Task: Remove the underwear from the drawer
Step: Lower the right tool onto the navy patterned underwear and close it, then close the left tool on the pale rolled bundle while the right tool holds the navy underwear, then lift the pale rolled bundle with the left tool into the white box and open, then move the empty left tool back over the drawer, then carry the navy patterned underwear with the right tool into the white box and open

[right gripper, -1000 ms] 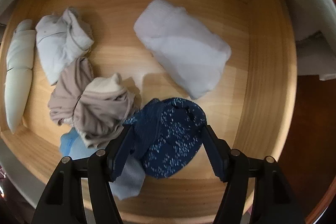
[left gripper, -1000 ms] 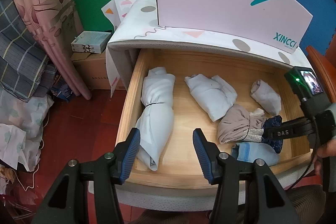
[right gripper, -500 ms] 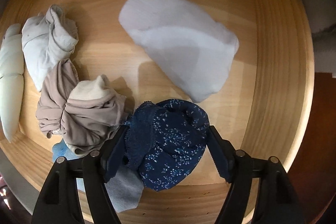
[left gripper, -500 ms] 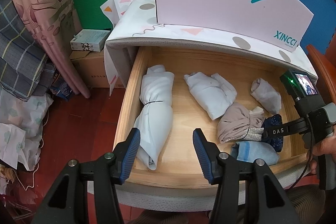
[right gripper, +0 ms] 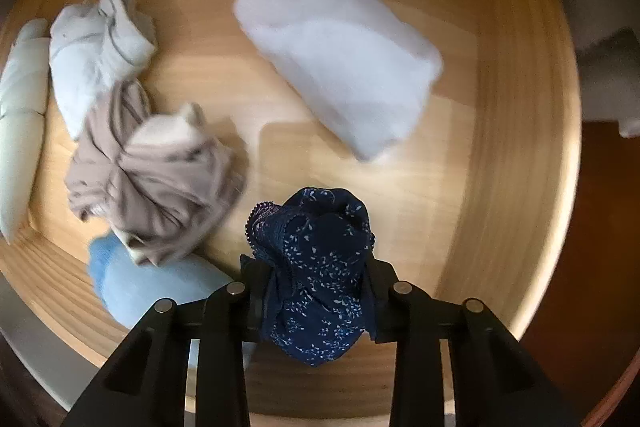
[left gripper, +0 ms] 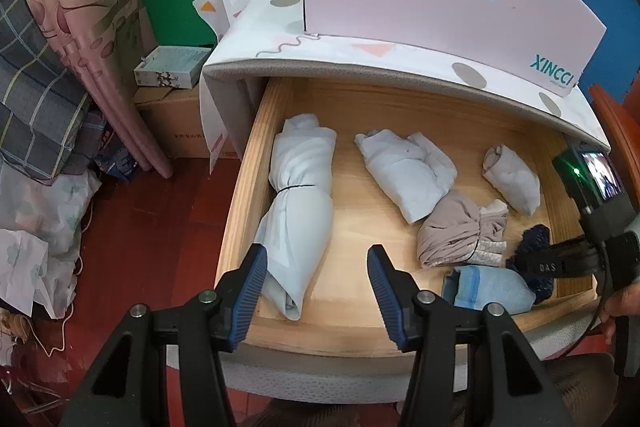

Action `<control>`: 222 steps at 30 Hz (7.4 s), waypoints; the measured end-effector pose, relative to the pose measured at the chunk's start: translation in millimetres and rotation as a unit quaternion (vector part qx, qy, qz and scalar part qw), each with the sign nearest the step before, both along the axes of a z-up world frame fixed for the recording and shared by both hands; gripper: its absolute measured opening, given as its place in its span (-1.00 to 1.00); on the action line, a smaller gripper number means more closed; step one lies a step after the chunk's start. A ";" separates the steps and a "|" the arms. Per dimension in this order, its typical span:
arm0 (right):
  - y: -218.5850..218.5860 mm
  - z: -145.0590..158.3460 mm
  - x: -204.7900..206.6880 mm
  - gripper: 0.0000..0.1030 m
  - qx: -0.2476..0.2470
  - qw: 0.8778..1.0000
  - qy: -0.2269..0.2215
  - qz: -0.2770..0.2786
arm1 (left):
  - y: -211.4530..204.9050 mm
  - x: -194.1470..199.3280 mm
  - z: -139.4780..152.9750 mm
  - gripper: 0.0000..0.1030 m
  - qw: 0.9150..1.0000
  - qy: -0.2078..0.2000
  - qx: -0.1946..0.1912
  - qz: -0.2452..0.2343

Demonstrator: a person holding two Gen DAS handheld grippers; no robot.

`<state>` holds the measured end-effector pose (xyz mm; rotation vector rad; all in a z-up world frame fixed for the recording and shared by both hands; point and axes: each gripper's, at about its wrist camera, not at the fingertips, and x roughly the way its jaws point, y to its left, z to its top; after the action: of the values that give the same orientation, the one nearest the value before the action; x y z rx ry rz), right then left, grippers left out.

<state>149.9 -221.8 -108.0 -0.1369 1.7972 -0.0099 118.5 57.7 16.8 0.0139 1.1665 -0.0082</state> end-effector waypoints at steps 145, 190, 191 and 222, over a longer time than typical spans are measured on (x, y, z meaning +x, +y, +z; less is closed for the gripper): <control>-19.0 4.9 -17.4 -0.43 0.009 1.000 -0.007 -0.030 | -57.6 236.9 124.8 -0.12 0.996 -0.016 -0.002 -0.083; -21.4 25.9 -16.6 -0.44 0.019 0.998 -0.048 -0.046 | -0.6 18.4 10.9 0.06 0.999 -0.007 0.041 -0.008; -20.9 29.6 -16.6 -0.44 0.019 0.997 -0.056 -0.045 | -0.9 16.9 7.2 0.06 0.999 -0.006 0.049 -0.008; -15.4 276.0 33.1 -0.44 0.075 0.944 -0.321 -0.007 | 6.2 17.0 6.5 0.06 0.999 -0.015 0.026 0.015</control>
<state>183.0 -237.3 168.1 -0.0060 1.1410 0.0652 135.5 64.0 23.3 0.0427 1.1374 0.0499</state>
